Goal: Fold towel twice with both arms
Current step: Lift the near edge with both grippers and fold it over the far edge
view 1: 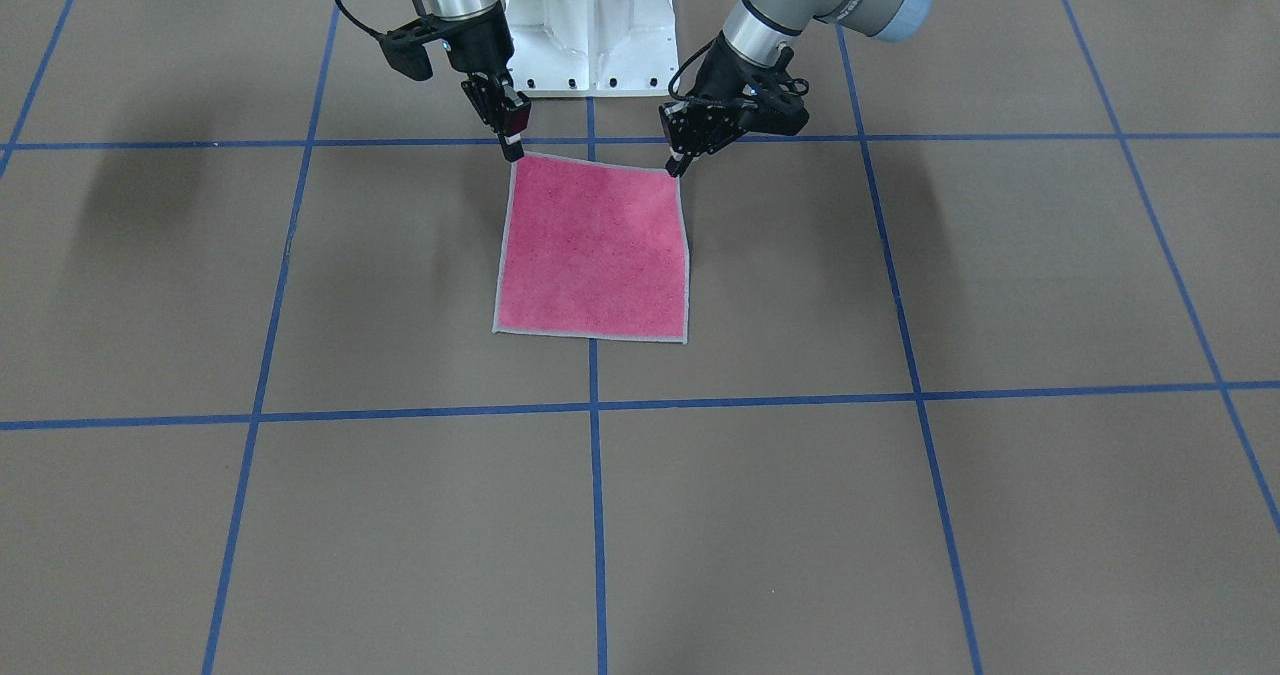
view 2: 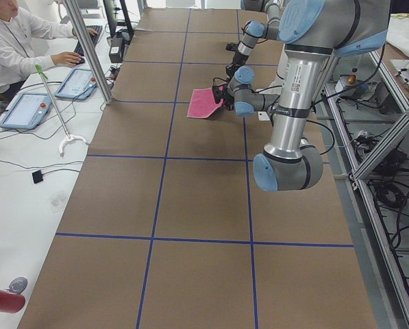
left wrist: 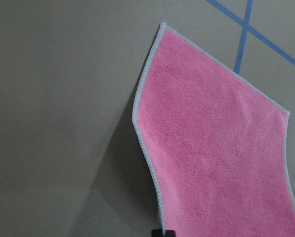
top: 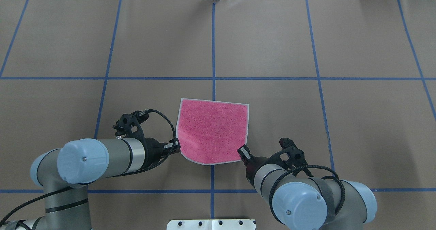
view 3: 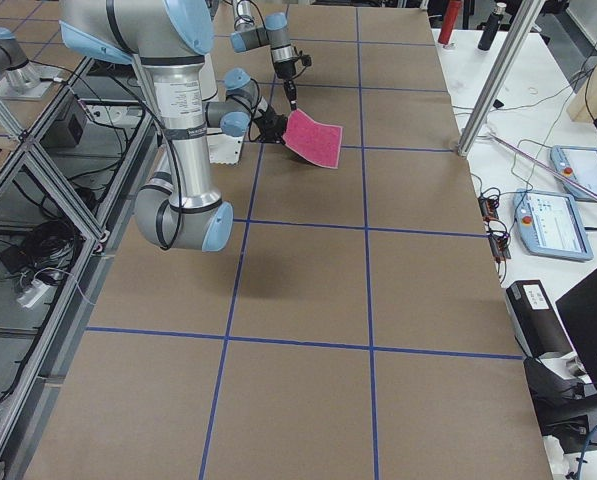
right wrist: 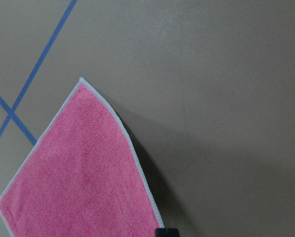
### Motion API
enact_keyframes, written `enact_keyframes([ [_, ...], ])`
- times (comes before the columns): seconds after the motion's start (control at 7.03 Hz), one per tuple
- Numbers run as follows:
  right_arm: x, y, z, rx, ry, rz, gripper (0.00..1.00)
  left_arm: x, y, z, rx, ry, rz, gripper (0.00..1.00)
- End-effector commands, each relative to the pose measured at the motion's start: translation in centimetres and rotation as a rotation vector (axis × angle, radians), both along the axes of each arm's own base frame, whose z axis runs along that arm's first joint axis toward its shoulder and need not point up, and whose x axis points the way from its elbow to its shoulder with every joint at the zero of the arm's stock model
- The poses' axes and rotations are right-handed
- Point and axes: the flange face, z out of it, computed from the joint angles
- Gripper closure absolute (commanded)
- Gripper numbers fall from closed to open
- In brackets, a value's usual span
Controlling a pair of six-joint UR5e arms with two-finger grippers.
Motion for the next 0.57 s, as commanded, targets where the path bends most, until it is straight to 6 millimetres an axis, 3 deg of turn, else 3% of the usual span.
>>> enact_keyframes([
  [0.0,-0.5,-2.2,0.7,0.001,0.024,0.04,1.0,0.6,-0.1,-0.3,0.0,-0.004,-0.002,1.0],
  [0.43,-0.2,-6.4,1.1,-0.002,0.043,0.115,1.0,0.9,-2.9,-1.1,-0.001,-0.004,-0.05,1.0],
])
